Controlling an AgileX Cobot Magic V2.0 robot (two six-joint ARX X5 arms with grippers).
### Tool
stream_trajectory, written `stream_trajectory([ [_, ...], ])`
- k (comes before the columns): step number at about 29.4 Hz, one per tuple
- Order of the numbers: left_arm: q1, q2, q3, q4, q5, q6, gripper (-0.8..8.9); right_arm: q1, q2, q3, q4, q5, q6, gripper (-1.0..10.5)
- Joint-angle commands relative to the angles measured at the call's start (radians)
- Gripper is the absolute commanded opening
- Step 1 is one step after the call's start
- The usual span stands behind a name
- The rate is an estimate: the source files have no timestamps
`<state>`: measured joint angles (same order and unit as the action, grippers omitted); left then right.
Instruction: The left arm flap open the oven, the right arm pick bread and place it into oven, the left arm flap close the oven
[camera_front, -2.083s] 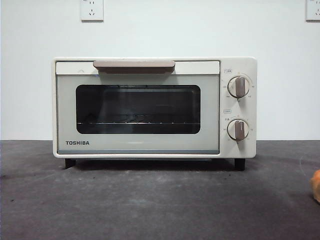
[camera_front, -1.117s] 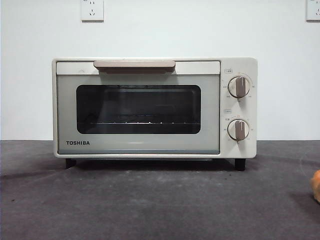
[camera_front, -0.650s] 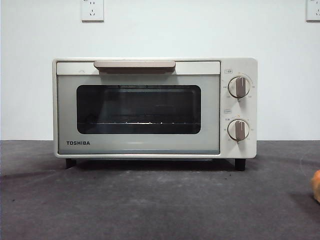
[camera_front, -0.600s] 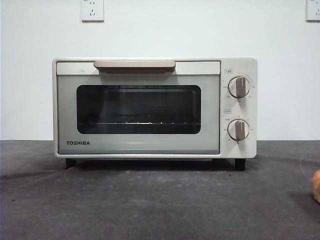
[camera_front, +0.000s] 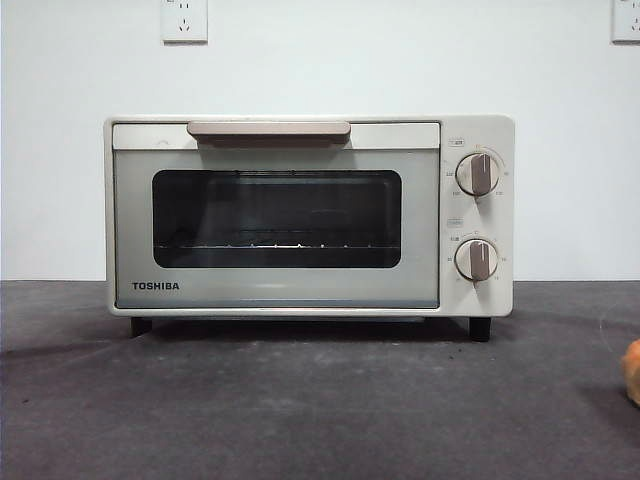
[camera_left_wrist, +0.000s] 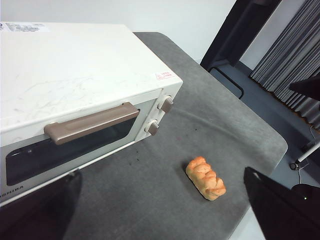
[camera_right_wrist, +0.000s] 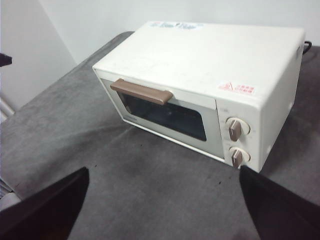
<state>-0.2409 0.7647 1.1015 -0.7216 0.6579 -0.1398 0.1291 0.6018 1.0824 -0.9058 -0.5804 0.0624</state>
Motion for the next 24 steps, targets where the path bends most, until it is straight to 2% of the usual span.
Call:
stream_trajectory([
  [1,-0.007,0.004,0.017,-0.006,0.005,0.016,5.33,0.002,0.004,0.018,0.002,-0.004,0.016,5.0],
  [9,-0.016,0.004,0.017,-0.043,0.005,0.045,5.31,0.006,0.057,0.002,-0.074,0.069,0.022,5.0],
  [16,-0.026,0.004,0.017,-0.046,0.004,0.050,5.31,0.029,0.173,-0.136,-0.135,0.169,0.072,5.0],
  [21,-0.028,0.004,0.017,-0.046,0.004,0.050,5.31,0.046,0.275,-0.265,-0.106,0.265,0.092,5.0],
  [24,-0.028,0.005,0.017,-0.046,0.004,0.050,5.31,0.056,0.343,-0.323,-0.053,0.295,0.113,5.0],
])
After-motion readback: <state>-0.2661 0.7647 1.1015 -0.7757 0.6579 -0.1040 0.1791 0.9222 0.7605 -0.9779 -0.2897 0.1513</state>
